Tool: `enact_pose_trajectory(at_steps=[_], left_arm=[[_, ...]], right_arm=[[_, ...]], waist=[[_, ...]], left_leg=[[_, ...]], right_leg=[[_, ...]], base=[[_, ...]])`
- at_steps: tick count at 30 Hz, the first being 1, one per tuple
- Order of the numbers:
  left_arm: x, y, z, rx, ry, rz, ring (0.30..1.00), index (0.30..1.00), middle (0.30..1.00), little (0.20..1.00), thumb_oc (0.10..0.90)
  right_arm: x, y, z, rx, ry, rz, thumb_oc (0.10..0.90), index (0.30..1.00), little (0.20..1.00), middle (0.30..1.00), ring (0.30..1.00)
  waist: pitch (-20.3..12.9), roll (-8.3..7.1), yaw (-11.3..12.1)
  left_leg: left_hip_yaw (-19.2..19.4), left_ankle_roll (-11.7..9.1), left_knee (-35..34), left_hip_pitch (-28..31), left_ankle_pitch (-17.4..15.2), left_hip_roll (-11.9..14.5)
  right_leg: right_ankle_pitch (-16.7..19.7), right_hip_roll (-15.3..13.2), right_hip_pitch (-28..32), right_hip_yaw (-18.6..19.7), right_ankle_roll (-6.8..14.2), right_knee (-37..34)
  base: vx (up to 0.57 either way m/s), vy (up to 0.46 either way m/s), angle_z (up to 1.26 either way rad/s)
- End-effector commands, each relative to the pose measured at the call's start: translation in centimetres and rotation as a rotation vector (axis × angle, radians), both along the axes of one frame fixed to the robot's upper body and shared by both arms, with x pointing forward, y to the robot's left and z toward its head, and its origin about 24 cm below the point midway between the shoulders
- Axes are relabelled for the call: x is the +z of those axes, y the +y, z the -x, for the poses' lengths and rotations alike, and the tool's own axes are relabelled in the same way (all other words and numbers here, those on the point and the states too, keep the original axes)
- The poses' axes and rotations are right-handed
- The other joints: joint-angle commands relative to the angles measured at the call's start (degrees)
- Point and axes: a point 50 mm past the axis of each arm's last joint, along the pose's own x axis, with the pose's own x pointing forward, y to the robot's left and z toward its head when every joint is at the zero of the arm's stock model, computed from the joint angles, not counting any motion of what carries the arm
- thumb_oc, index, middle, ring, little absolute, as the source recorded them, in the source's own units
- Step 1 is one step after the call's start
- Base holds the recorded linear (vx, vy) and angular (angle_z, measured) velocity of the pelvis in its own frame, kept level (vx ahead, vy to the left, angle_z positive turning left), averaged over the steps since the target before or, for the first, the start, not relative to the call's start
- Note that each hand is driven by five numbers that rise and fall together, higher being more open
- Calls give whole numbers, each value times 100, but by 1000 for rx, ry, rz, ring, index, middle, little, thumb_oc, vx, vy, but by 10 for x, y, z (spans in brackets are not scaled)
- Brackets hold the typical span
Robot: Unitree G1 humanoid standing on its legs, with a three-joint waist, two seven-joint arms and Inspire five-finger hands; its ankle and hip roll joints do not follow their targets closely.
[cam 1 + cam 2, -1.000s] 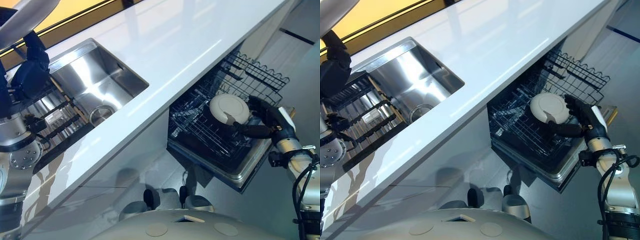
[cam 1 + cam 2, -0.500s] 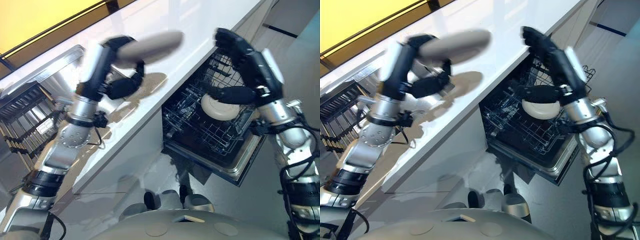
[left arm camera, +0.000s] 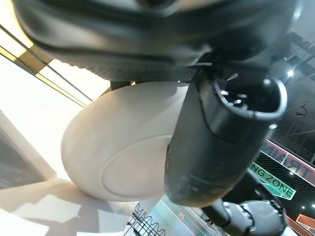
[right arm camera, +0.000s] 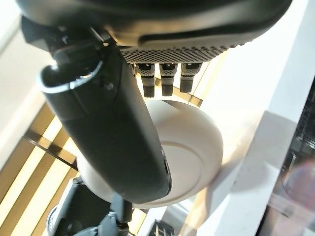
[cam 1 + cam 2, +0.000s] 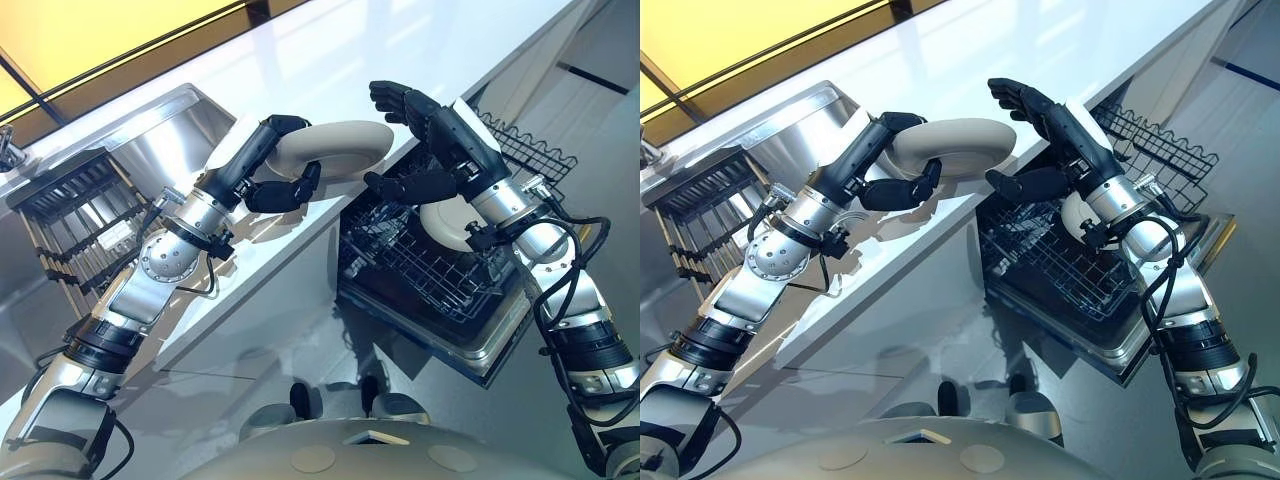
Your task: Pick up plates and place into dishwasher.
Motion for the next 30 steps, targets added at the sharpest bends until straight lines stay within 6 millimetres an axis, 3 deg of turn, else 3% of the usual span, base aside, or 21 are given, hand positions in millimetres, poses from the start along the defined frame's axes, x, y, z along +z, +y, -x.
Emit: enact_pose_trajectory(at_steps=[1,4,9,18,26,30], left_arm=[[47,-9,-14,-75,-174,99,300,300,300,200,100],[49,-7,-13,-83,-169,109,300,300,300,200,100],[46,-10,-15,-108,-147,94,300,300,300,200,100],[32,-19,-20,-128,-70,86,300,300,300,200,100],[19,-23,-23,-116,-12,71,300,300,300,200,100],[13,-21,-24,-94,13,79,300,300,300,200,100]], right_arm=[[42,14,-10,108,-108,25,800,900,900,900,900],[28,13,-16,150,30,125,800,900,900,900,900],[26,20,-20,222,75,115,800,900,900,900,900],[56,46,-14,337,-132,53,800,900,900,900,900],[84,57,-1,350,-324,-107,800,900,900,900,900],[82,60,0,363,-280,-102,800,900,900,900,900]], waist=[[-541,21,132],[-544,-10,159],[-544,-57,219],[-533,-41,275],[-517,4,313],[-512,18,319]], left_leg=[[-101,87,10,20,-647,-277],[-140,66,10,-1,-611,-272],[-199,48,10,-6,-580,-275],[-340,69,10,1,-580,-301],[-410,89,10,-32,-549,-289],[-410,89,10,-32,-544,-283]], right_leg=[[-964,418,-199,-300,173,842],[-972,417,-178,-340,144,824],[-967,407,-147,-402,128,813],[-921,402,-43,-299,116,588],[-884,420,-64,-264,98,571],[-908,432,-81,-273,87,606]], base=[[30,-3,4],[26,-1,7],[33,-8,10],[43,2,3],[6,-3,2],[0,0,0]])
